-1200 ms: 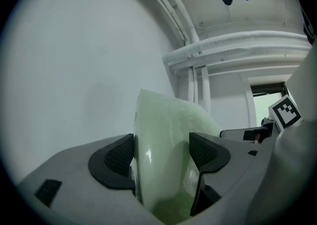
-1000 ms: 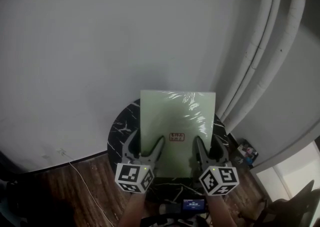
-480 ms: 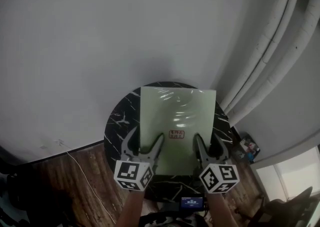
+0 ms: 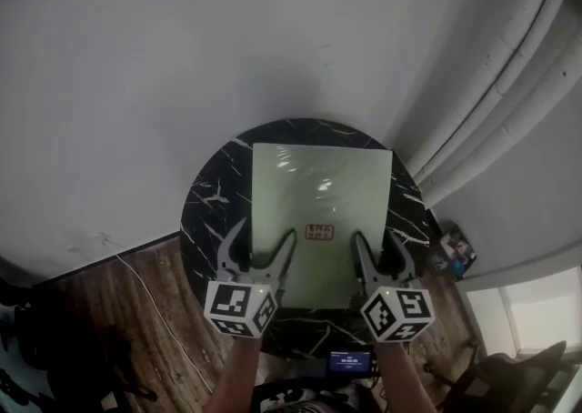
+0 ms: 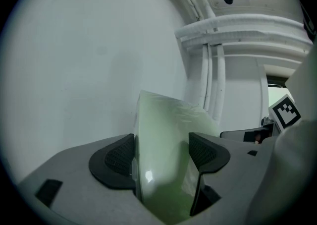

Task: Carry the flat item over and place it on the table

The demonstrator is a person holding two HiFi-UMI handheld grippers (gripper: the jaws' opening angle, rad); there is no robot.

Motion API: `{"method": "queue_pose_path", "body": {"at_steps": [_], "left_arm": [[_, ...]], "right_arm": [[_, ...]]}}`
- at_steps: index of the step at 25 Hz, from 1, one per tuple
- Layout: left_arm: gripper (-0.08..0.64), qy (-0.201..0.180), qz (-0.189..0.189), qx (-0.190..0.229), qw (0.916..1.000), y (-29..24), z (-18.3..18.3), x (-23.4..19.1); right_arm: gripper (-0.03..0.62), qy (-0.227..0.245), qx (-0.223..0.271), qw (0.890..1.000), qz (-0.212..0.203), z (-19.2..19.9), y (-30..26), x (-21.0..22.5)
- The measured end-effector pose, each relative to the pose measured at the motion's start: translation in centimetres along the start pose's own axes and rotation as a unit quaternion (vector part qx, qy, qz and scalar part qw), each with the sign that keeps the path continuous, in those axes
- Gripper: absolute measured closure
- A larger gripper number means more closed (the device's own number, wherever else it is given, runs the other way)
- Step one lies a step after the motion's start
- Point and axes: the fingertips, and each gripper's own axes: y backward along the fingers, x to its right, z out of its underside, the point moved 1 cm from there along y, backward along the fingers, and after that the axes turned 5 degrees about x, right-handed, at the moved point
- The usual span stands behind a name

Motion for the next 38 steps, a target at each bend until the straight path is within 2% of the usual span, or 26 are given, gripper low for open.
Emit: {"method": "queue_pose_path", "body": {"at_steps": [16, 38], "left_arm": [[0.207, 0.014, -0.012, -0.056, 0.9983, -2.8, 5.9, -1.8], [0.209, 0.039, -0.037, -0.132, 0.9898, -4.8, 14.5, -3.8]], "right_arm": [[0.364, -0.016, -0.060, 0.998, 0.012, 5.5, -3.0, 2.7], [0.364, -0.036, -0.150, 0.988, 0.010, 13.8, -5.9, 5.8]]}}
